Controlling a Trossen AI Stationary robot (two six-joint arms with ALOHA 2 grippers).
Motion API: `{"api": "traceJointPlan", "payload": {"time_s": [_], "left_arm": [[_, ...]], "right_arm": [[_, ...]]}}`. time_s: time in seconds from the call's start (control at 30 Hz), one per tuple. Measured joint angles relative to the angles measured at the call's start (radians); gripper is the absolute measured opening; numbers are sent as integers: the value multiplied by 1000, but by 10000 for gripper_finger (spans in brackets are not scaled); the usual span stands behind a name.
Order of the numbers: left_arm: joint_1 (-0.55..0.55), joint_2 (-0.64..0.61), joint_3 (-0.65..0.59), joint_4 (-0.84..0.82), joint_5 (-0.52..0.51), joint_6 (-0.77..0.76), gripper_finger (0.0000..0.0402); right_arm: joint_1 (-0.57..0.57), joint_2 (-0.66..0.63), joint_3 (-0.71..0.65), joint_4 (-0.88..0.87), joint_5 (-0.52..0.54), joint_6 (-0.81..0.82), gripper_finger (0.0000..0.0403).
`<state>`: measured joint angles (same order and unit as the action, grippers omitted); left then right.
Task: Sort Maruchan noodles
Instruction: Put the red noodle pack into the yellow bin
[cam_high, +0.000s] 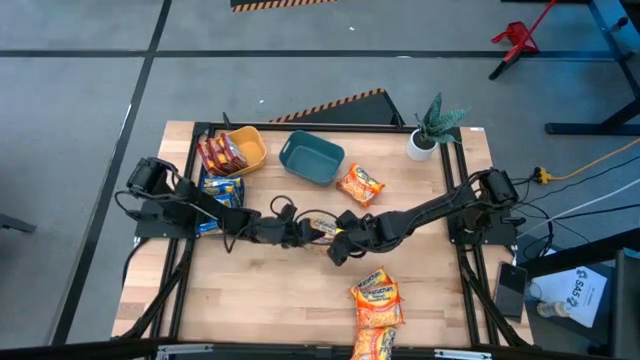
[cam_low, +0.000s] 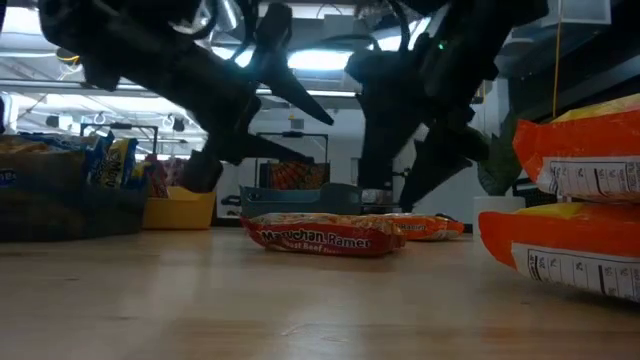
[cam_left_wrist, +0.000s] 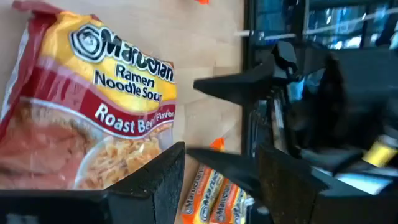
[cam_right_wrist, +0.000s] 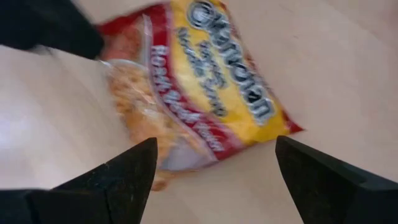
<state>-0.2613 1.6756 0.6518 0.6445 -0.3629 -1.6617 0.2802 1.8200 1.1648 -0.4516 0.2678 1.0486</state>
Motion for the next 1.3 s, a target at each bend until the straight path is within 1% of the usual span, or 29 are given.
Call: {"api": "traceJointPlan", "payload": {"time_s": [0.07,0.17,0.27,0.47,0.57,0.67,0.8,0.9,1.1,1.2,1.3], "left_arm": [[29,0,0,-7,55,21,189],[69,-1,1,-93,119,23,189],[93,-1,1,-162,156,28,189],[119,-2,0,-142,225,47,189],[126,-25,1,-161,265,60,189],[126,-59,0,-240,286,76,189],[126,-109,1,-377,273,99,189],[126,-112,2,-393,260,102,189],[140,-112,1,-384,224,105,189],[155,-111,1,-316,231,107,189],[164,-111,1,-256,225,149,190]], "right_arm": [[-7,-1,2,18,-6,18,314],[-26,21,2,0,-43,20,314],[-37,59,1,-32,-63,17,314],[-33,82,7,-65,-70,-1,314],[-33,76,7,-108,-70,-5,314],[-32,74,4,-176,-67,-45,314],[-32,84,-3,-237,-52,-117,314],[-33,82,-2,-223,-43,-153,314],[-33,83,-2,-196,-28,-206,314],[-38,83,-2,-171,-24,-224,314],[-40,82,-2,-168,-30,-224,314]]}}
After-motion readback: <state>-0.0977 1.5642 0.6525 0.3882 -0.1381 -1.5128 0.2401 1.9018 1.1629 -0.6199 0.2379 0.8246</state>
